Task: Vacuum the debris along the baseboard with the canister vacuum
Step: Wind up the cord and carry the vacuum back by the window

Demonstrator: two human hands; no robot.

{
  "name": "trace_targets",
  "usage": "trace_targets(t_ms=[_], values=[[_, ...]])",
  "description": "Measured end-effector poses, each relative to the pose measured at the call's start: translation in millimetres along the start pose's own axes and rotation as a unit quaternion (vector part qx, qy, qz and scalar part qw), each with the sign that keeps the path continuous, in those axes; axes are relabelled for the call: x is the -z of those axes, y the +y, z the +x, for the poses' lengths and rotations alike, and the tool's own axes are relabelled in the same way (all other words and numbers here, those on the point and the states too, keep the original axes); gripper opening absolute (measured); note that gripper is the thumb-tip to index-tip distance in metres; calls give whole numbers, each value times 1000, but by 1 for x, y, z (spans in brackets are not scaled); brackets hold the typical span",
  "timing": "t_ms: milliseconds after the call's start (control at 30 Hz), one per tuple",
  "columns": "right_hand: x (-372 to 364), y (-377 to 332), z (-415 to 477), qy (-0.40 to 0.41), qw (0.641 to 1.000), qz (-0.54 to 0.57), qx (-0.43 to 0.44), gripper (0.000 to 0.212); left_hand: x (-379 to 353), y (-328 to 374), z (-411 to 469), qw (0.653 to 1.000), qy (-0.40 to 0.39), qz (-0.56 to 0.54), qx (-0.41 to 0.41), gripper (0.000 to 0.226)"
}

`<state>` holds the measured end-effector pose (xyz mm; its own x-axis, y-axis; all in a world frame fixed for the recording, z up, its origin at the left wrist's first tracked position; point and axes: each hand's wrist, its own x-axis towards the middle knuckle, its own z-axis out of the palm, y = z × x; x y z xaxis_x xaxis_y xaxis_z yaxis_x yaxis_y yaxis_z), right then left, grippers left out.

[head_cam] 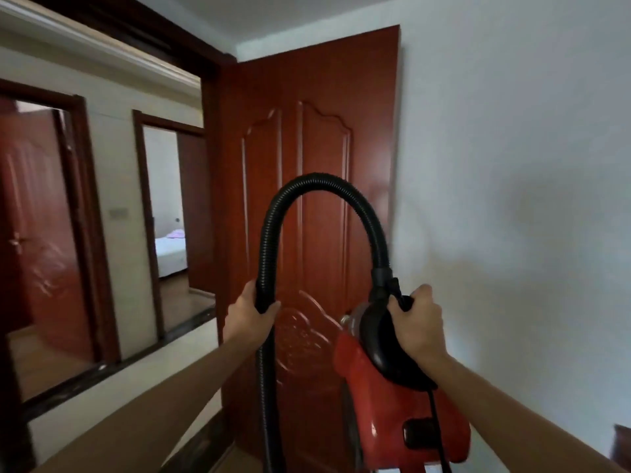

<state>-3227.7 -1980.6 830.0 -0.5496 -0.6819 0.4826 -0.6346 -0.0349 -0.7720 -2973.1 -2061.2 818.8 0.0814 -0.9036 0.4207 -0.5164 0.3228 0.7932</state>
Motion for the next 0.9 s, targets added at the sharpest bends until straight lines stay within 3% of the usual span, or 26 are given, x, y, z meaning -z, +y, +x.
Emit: trace_targets(t_ms=[133, 233, 467, 800, 900], values=[[-29, -50, -40, -45, 997, 43, 40, 27, 81, -23, -30, 998, 55, 10, 26, 56], [-42, -92, -81, -80, 992, 65, 72, 26, 142, -37, -63, 994, 98, 18, 42, 38], [-65, -192, -203, -160, 976, 95, 112, 25, 297, -81, -174, 980, 184, 42, 66, 56], [-104, -323, -382, -296, 922, 179, 177, 29, 510, -99, -341, 908, 337, 175, 177, 59], [-125, -365, -429, -334, 900, 199, 197, 40, 559, -103, -383, 878, 385, 197, 206, 60]])
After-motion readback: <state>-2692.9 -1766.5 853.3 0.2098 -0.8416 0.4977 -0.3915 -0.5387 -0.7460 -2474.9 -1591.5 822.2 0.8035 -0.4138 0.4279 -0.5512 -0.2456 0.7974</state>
